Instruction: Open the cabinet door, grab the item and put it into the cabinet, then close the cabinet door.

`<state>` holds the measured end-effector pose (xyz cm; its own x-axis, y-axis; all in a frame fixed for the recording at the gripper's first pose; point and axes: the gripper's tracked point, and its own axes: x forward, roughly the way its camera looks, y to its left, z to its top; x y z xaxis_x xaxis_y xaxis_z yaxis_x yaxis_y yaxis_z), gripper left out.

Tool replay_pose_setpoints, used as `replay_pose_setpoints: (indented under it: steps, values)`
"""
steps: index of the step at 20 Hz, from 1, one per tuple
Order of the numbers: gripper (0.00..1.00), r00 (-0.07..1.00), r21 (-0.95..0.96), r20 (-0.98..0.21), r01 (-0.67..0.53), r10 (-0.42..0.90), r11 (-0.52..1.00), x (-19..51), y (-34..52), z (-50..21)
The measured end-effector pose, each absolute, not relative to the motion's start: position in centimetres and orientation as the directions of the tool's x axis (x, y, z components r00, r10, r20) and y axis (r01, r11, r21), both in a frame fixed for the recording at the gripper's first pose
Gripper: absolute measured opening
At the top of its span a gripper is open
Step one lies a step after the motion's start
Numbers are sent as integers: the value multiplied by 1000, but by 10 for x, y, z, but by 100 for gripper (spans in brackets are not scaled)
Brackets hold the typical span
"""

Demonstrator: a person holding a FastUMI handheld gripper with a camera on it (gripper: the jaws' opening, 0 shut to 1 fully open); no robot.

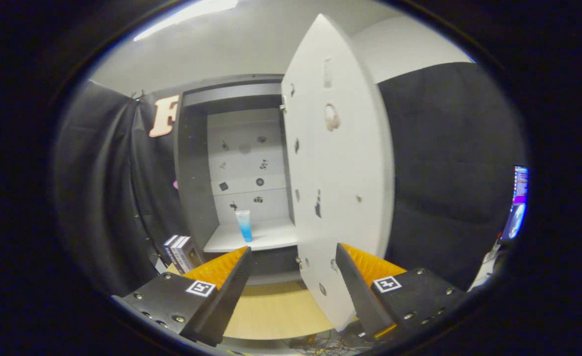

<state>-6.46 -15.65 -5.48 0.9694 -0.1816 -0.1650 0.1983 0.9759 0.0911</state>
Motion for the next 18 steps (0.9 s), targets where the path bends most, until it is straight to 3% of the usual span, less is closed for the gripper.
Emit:
replay_pose_setpoints:
  steps: [10,18]
  values:
    - [99,889,41,-181,435,-421,900,-91,-294,-62]
    - [98,904,43,-223,383,-365,923,-63,-284,-85]
